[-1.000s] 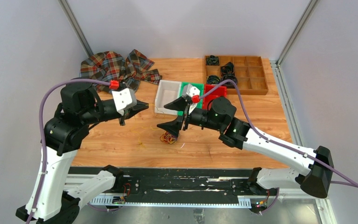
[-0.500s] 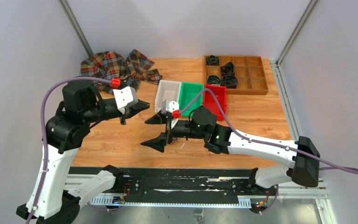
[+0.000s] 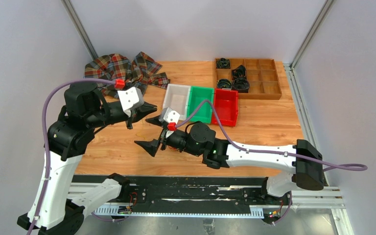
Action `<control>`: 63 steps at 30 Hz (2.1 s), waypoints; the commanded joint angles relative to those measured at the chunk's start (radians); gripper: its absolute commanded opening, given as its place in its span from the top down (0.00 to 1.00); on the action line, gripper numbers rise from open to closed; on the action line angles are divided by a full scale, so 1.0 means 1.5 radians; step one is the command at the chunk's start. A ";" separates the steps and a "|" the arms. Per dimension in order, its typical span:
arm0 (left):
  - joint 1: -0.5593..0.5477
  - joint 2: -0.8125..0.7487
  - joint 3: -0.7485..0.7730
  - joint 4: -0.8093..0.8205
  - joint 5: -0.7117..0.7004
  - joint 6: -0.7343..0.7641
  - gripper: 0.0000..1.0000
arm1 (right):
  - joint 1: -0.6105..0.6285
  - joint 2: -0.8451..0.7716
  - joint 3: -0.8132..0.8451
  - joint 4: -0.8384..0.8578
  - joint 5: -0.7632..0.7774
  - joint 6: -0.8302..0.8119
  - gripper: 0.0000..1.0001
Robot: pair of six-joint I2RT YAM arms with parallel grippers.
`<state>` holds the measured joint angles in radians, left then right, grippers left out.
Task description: Untangle the cables
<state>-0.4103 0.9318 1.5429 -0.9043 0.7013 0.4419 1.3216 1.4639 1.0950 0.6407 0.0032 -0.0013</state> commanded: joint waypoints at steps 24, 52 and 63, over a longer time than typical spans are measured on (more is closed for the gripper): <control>-0.005 -0.039 -0.050 0.091 -0.137 -0.113 0.11 | -0.200 -0.163 -0.001 -0.170 0.166 0.033 1.00; -0.005 -0.040 -0.078 -0.009 -0.255 -0.117 0.02 | -0.533 0.009 -0.084 -0.283 0.246 0.147 0.99; -0.005 -0.033 -0.069 -0.020 -0.266 -0.103 0.02 | -0.558 0.186 0.082 -0.569 0.241 0.182 0.99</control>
<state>-0.4103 0.8837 1.4223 -0.9268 0.3145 0.2764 0.5114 1.6882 1.1461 -0.0528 0.3653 0.2405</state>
